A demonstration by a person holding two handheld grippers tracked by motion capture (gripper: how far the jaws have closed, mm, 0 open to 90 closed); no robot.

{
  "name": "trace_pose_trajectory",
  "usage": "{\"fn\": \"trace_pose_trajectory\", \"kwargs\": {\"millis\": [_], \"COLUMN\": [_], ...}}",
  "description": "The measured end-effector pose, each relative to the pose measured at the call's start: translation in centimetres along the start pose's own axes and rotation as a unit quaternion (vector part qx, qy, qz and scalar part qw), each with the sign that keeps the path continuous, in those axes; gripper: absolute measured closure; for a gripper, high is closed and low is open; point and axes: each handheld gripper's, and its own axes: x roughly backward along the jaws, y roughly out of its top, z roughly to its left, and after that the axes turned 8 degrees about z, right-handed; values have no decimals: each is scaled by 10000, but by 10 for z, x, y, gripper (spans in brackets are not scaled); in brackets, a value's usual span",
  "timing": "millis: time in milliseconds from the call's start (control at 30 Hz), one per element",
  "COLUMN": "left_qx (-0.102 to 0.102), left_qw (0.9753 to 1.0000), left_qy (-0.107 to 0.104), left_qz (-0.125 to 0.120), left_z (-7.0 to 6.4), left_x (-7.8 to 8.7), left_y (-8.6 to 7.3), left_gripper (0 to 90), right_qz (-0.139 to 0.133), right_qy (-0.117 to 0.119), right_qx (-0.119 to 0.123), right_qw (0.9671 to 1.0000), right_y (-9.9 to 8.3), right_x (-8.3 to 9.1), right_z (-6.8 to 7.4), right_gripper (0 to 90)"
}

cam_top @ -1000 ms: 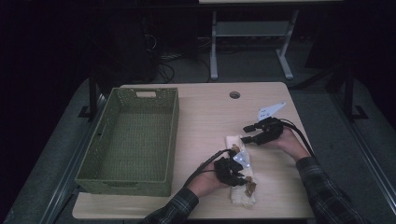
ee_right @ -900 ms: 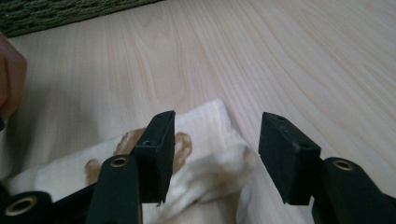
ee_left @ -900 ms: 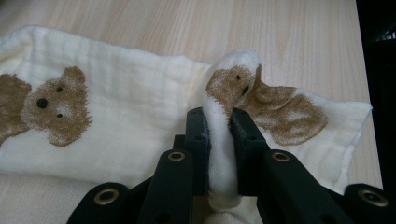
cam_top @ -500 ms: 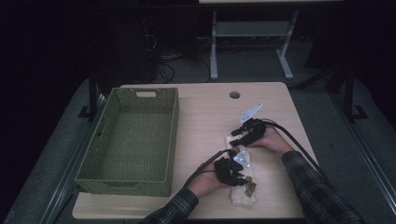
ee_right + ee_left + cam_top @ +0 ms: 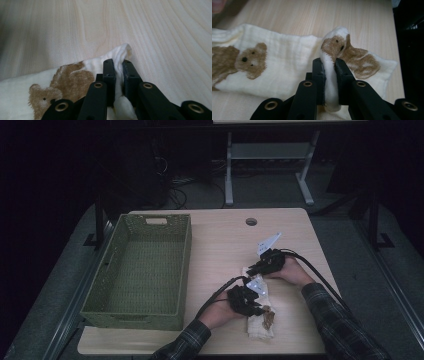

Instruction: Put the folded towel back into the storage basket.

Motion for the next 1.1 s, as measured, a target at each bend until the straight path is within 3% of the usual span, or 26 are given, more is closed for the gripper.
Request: {"fn": "trace_pose_trajectory", "kwargs": {"millis": [133, 367, 567, 833, 1100], "left_qx": [126, 282, 406, 426, 424], "left_qw": [9997, 9986, 9974, 9962, 9954], "left_qy": [58, 288, 432, 616, 659], "left_qz": [-202, -333, -417, -436, -560], "left_z": [0, -1, -3, -3, 8], "left_x": [14, 41, 69, 107, 145], "left_y": [2, 5, 7, 4, -7], "left_gripper": [800, 801, 801, 800, 800], "right_qz": [-36, -263, -453, -669, -699], "right_qy": [-15, -85, -87, -49, -108], "right_qx": [23, -37, 66, 144, 244], "right_qw": [10000, 9996, 9989, 9976, 9972], "right_y": [6, 18, 35, 63, 95], "right_x": [8, 28, 44, 59, 63], "right_z": [0, 1, 1, 3, 3], "right_gripper": [830, 833, 833, 833, 833]}}
